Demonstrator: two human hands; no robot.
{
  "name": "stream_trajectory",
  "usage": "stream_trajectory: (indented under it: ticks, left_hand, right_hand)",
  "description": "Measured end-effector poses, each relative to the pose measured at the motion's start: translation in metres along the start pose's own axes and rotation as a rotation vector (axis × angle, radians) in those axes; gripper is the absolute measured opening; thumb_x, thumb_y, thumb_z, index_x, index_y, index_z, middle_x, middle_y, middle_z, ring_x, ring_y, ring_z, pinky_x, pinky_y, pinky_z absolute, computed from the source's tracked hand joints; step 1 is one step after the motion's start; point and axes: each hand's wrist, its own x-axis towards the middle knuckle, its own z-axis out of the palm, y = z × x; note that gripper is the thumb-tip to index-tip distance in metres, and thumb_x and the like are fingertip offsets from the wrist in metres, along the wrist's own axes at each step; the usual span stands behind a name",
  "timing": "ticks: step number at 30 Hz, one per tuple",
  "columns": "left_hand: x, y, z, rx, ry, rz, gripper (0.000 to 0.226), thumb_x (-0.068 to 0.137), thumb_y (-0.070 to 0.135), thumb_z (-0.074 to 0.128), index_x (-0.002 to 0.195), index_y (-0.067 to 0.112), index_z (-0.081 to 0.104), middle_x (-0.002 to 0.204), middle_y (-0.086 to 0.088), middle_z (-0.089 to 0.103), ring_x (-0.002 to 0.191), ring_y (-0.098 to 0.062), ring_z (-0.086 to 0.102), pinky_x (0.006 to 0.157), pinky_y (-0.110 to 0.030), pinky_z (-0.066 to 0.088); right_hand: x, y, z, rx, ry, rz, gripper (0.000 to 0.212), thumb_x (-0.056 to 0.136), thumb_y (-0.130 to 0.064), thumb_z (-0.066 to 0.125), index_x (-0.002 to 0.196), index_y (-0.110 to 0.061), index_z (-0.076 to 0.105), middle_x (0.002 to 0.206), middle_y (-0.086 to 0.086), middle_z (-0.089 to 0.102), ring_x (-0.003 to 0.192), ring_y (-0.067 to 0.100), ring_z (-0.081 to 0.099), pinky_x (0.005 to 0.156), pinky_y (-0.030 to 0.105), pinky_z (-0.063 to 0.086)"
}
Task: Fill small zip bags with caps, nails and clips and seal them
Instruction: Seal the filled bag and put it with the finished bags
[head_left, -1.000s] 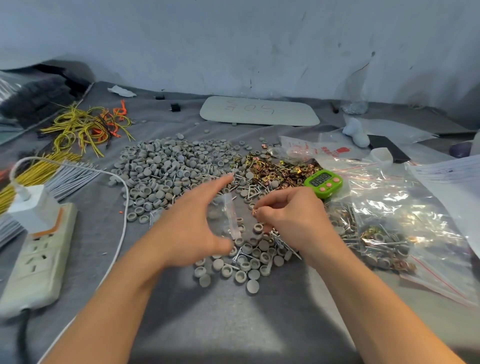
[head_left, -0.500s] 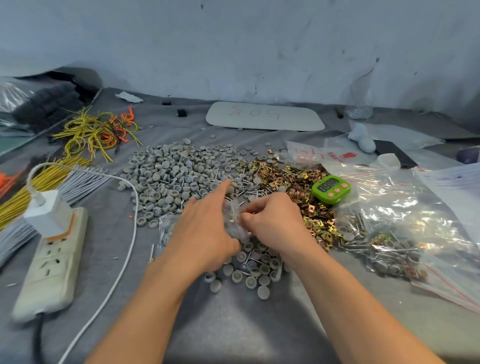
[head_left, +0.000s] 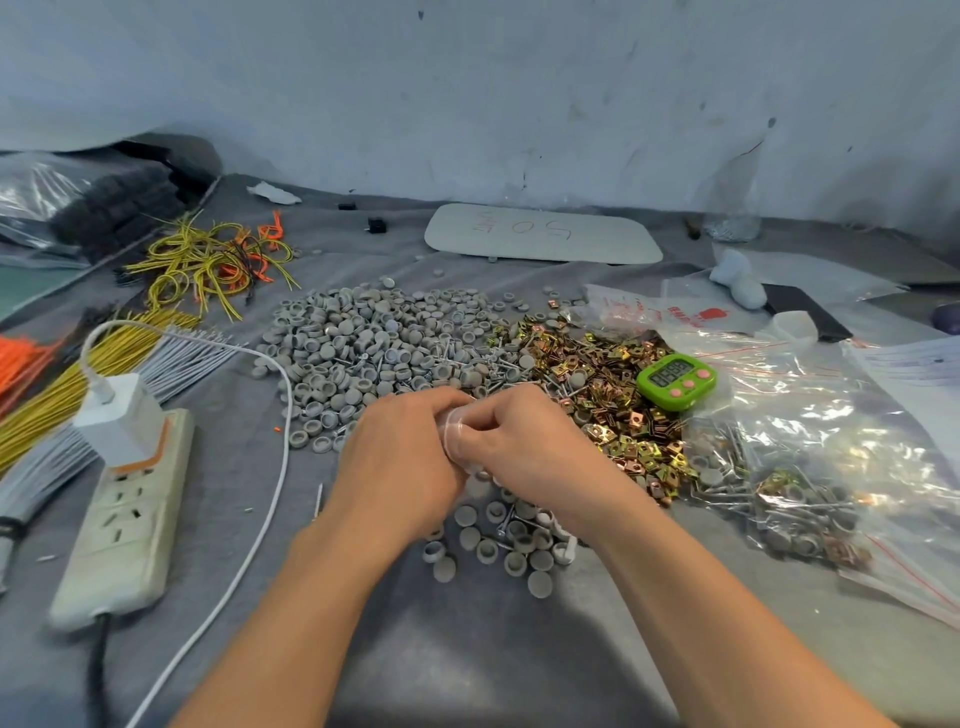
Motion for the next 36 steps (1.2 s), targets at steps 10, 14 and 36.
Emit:
stream_trajectory:
  ticks: [10,14,36]
  left_hand:
    - [0.002,0.005,-0.003,-0.159,0.127,-0.091,0.055,0.067,0.039,0.091,0.116,0.043,0.066,0.095,0.02,0.07,0.09,-0.007,0.065,0.078,-0.031,0.051]
    - [0.0,0.011,0.003,-0.079,0.113,-0.052,0.054,0.071,0.035,0.086,0.119,0.043,0.061,0.099,0.012,0.069,0.095,-0.017,0.063,0.084,-0.04,0.055]
    - [-0.001,0.022,0.019,0.057,0.09,0.024,0.064,0.074,0.036,0.085,0.13,0.044,0.056,0.1,0.009,0.052,0.099,-0.012,0.043,0.081,-0.031,0.036]
  right_hand:
    - [-0.02,0.056,-0.071,-0.477,0.402,0.289,0.025,0.093,-0.011,0.065,0.096,-0.03,0.081,0.101,-0.004,0.079,0.059,0.005,0.063,0.06,0.021,0.052]
    - [-0.031,0.066,-0.082,-0.641,0.266,0.35,0.029,0.093,-0.014,0.062,0.103,-0.035,0.078,0.107,0.001,0.076,0.091,0.025,0.064,0.079,0.027,0.047]
    - [-0.031,0.045,-0.055,0.342,0.386,0.102,0.026,0.088,0.012,0.07,0.081,-0.009,0.082,0.072,0.011,0.077,0.069,0.026,0.077,0.065,0.028,0.063]
